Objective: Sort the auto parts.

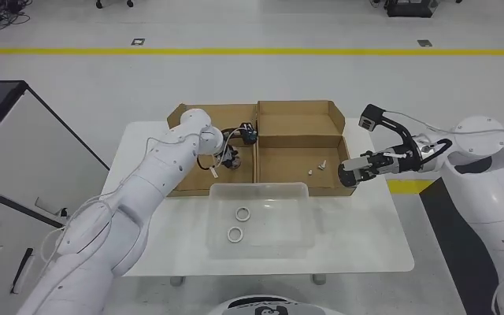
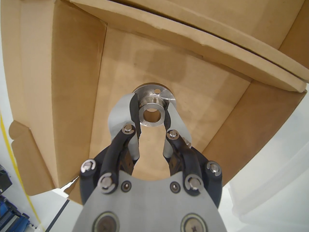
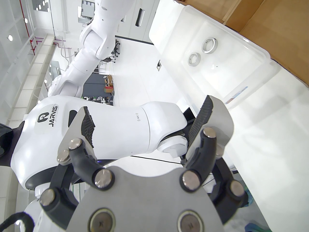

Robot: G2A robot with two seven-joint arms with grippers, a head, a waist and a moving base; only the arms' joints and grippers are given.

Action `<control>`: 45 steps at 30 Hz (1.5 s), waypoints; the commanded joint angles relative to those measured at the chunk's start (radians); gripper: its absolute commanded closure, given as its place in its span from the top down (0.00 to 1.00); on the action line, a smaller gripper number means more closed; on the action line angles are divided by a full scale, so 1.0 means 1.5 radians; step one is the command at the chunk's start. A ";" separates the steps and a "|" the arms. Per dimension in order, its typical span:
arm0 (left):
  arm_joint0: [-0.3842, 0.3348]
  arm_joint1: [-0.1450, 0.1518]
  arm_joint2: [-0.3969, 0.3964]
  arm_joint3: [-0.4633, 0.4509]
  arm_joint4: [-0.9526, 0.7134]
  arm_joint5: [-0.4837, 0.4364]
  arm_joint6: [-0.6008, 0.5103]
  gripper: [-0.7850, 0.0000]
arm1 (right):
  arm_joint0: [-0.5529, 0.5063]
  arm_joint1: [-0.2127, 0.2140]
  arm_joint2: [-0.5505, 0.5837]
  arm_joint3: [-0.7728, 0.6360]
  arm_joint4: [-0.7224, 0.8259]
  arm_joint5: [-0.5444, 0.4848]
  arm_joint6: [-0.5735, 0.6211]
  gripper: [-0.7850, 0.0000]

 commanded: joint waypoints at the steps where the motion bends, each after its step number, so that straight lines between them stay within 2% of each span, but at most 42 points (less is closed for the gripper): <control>1: -0.001 -0.005 0.007 0.013 0.002 -0.001 0.003 0.00 | 0.000 0.000 0.000 0.000 0.000 0.000 0.000 1.00; 10: -0.010 -0.028 0.028 0.072 0.000 -0.003 0.028 0.00 | 0.000 0.000 0.000 0.000 0.000 0.000 0.000 1.00; 11: -0.012 -0.030 0.029 0.077 0.000 -0.003 0.030 0.27 | 0.000 0.000 0.000 0.000 0.000 0.000 0.000 1.00; 13: -0.015 -0.034 0.031 0.087 -0.002 -0.002 0.036 0.45 | 0.000 0.000 0.000 0.000 0.000 0.000 0.000 1.00; 14: -0.016 -0.035 0.032 0.091 -0.001 -0.003 0.039 0.58 | 0.000 0.000 0.000 0.000 0.000 0.000 0.000 1.00; 15: -0.018 -0.037 0.032 0.097 -0.002 -0.005 0.042 0.85 | 0.000 0.000 0.000 0.000 0.000 0.000 0.000 1.00; 16: -0.019 -0.038 0.029 0.102 -0.010 -0.006 0.045 1.00 | 0.000 0.000 0.000 0.000 0.000 0.000 0.000 1.00; 25: -0.050 -0.042 0.019 0.118 -0.019 -0.015 0.048 1.00 | 0.000 0.000 0.000 0.000 0.000 0.000 0.000 1.00; 33: -0.084 -0.025 -0.017 0.091 -0.034 -0.025 0.037 1.00 | 0.000 0.000 0.000 0.000 0.000 0.000 0.000 1.00; 39: -0.094 0.005 -0.066 0.001 -0.070 -0.048 -0.030 1.00 | 0.000 0.000 0.000 0.000 0.000 0.000 0.000 1.00; 45: -0.026 0.056 -0.100 -0.184 -0.119 -0.003 -0.097 1.00 | 0.000 0.000 0.000 0.000 0.000 0.000 0.000 1.00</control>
